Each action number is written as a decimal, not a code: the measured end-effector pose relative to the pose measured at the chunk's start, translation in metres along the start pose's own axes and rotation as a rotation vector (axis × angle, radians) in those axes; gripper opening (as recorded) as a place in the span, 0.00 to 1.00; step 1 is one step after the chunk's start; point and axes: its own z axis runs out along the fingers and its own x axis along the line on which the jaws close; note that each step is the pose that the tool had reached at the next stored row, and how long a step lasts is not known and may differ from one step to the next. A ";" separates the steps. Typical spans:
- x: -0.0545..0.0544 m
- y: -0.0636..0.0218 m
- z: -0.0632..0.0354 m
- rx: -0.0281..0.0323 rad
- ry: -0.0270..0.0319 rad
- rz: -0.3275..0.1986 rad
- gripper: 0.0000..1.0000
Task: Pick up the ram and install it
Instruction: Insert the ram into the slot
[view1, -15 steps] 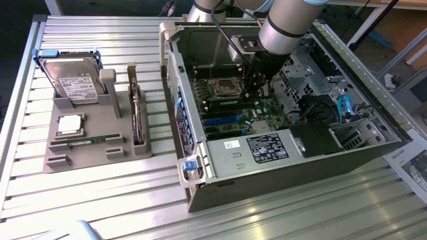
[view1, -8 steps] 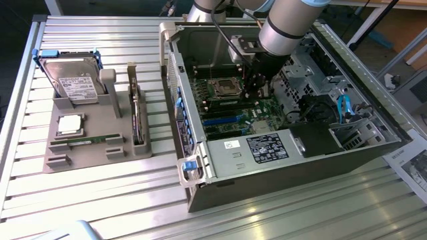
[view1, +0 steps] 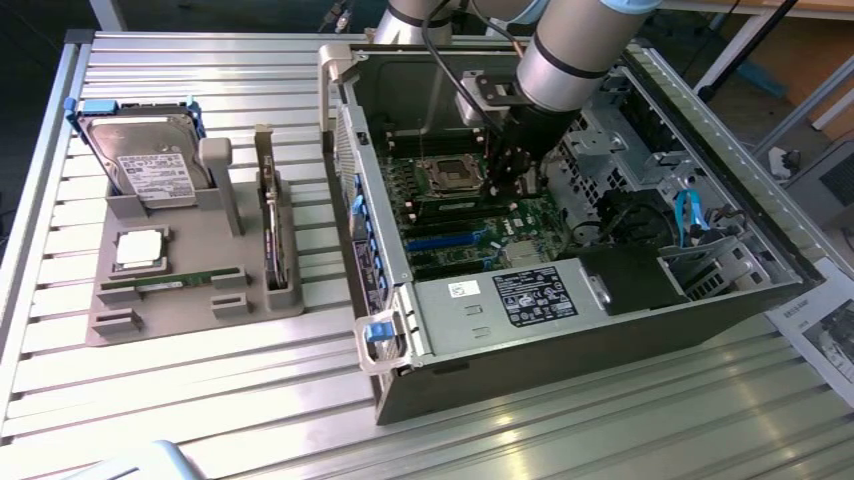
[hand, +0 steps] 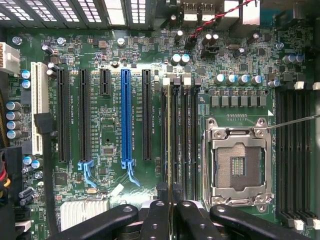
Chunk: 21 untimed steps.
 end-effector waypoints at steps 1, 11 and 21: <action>0.000 0.0002 0.0000 0.0005 -0.0003 0.000 0.12; 0.000 0.0003 0.0025 0.0010 -0.0004 0.000 0.12; 0.000 -0.0004 0.0040 0.0011 -0.0004 0.000 0.12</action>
